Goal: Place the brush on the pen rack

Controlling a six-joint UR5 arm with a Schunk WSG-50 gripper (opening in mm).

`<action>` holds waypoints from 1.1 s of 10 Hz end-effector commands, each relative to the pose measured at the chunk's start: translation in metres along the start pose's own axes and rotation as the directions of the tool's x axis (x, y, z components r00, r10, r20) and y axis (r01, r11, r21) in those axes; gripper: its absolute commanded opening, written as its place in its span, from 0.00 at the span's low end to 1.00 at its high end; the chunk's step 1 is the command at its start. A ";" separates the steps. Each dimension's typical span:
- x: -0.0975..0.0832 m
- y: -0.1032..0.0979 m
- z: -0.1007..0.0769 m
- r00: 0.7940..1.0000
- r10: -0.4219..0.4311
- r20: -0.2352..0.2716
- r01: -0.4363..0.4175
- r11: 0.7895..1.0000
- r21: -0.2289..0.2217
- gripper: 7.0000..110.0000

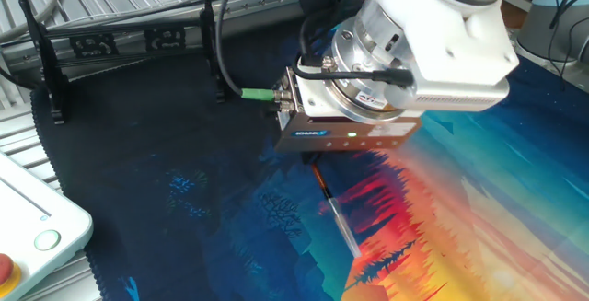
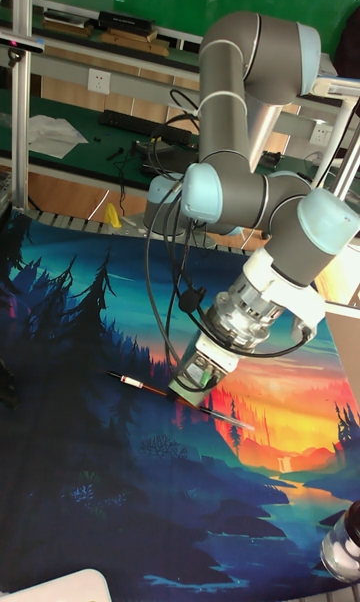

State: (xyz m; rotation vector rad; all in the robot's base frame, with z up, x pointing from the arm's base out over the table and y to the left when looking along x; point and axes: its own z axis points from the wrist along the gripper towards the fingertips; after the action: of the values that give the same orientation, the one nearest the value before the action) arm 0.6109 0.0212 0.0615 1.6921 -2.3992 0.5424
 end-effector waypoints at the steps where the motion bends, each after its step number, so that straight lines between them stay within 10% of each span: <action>1: 0.005 -0.001 0.000 1.000 -0.004 -0.015 0.004 1.000 0.000 0.00; 6: -0.024 0.015 -0.002 0.994 0.039 0.099 -0.032 0.997 -0.066 0.00; 11: 0.018 -0.004 -0.001 0.997 -0.028 -0.067 0.028 1.000 0.011 0.00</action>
State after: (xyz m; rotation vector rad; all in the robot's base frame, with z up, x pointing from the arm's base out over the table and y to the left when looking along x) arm 0.6086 0.0240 0.0601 1.6759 -2.4176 0.5216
